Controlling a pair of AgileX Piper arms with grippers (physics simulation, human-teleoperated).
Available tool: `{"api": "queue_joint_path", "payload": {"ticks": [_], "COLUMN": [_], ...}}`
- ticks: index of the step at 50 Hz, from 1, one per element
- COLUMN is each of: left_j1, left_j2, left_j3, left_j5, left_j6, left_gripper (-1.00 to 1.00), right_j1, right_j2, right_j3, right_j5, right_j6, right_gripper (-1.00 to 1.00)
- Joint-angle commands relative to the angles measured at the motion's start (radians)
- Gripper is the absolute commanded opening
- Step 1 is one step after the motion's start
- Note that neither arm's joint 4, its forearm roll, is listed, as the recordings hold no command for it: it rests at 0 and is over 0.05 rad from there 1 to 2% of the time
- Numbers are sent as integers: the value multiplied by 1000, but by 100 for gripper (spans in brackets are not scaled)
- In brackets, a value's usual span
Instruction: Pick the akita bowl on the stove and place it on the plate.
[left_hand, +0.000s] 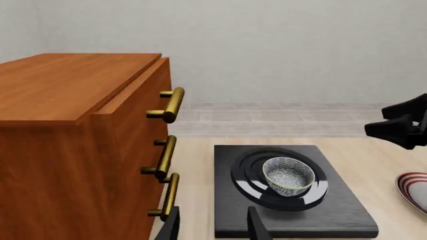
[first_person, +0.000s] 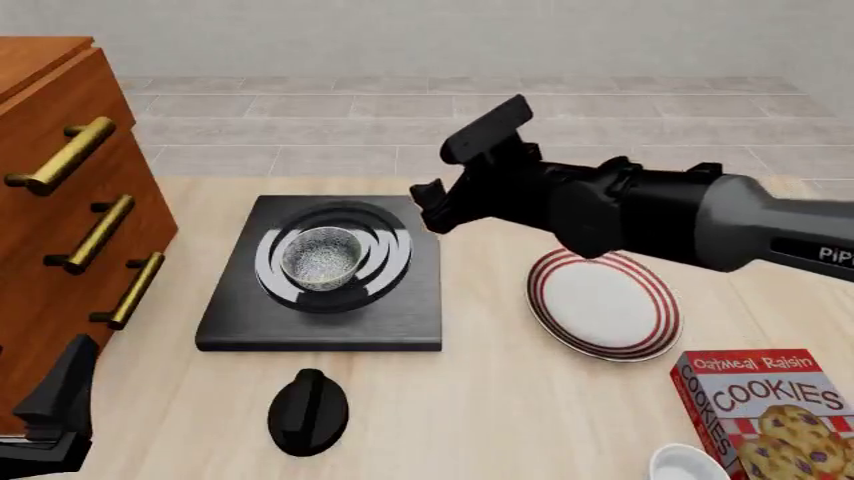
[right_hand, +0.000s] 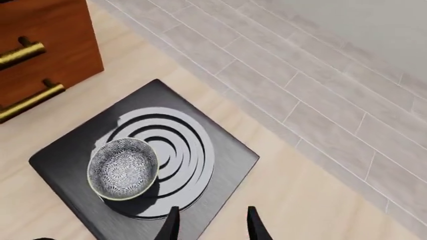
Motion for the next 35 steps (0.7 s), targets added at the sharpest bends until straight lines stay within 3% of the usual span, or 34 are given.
{"api": "queue_joint_path", "payload": {"ticks": [1,18,25,35], "left_j1": [0,0,0,0], "left_j2": [0,0,0,0], "left_j3": [0,0,0,0], "left_j5": [0,0,0,0], "left_j6": [0,0,0,0], "left_gripper": [100,100,100,100], "right_j1": [48,94,102,117], "right_j2": [76,179,257,324], "right_j3": [-92,-185,-279,-355], "right_j5": [51,78,150,208], "right_j6": [-12,-2,18,-25], "right_gripper": [100,100,100,100]}}
